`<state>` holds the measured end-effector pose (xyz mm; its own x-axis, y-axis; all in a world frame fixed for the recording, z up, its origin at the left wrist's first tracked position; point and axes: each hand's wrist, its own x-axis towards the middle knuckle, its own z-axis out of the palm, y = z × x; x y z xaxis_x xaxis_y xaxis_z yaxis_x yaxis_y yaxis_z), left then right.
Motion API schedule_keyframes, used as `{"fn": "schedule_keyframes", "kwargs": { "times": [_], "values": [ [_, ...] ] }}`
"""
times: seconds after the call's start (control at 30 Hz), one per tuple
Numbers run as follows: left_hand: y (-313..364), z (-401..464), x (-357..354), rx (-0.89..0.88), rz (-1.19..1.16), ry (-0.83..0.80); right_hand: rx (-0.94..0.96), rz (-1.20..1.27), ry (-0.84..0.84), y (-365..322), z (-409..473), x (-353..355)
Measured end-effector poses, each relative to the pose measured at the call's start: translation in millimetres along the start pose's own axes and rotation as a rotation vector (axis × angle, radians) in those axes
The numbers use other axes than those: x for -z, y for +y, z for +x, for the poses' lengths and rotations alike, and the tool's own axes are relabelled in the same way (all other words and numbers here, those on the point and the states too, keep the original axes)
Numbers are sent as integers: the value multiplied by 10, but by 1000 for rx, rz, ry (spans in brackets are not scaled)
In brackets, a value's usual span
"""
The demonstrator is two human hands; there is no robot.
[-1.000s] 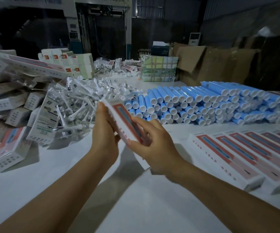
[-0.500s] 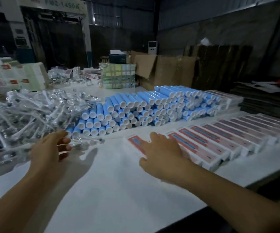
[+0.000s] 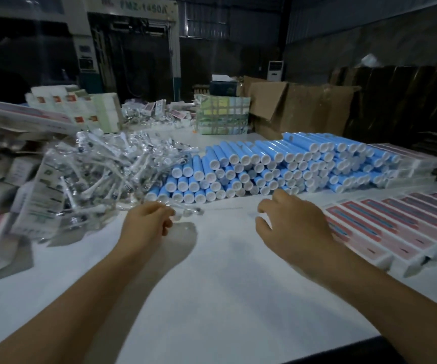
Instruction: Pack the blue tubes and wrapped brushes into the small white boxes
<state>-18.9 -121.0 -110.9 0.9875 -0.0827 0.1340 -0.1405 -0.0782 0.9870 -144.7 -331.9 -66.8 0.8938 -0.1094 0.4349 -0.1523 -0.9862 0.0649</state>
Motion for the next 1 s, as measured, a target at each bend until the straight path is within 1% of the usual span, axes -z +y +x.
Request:
{"fn": "schedule_keyframes", "kwargs": {
  "times": [0.03, 0.1, 0.17, 0.27, 0.37, 0.43, 0.7, 0.8, 0.9, 0.97, 1.0],
  "values": [
    [-16, -10, -14, -10, 57, -23, 46, 105, 63, -120, 45, -8],
    [-37, -18, -41, -30, 140, -42, 130, 269, 129, -364, 177, -62],
    [-37, -14, -50, -55, 188, -38, 174, 346, 132, -596, 343, -170],
    [-31, -11, -32, -48, 210, -34, 166, 421, 71, -849, 530, -399],
    [-38, -5, -14, -40, 218, -48, 216, 432, -54, -943, 556, -619],
    [-34, -1, -12, -44, 248, -64, 246, 424, -105, -937, 551, -701],
    [124, -52, 72, -51, 321, -110, 230, 447, -120, -871, 572, -787],
    [309, 20, 301, -41, 334, -91, 239, 483, -108, -859, 572, -787],
    [490, 9, 742, -110, 471, -54, 226, 503, -79, -839, 565, -829],
    [547, -73, 1171, -130, 565, 11, 207, 491, -99, -812, 597, -888],
    [554, -122, 1414, -138, 621, 69, 198, 494, -119, -803, 607, -919]
  ]
}}
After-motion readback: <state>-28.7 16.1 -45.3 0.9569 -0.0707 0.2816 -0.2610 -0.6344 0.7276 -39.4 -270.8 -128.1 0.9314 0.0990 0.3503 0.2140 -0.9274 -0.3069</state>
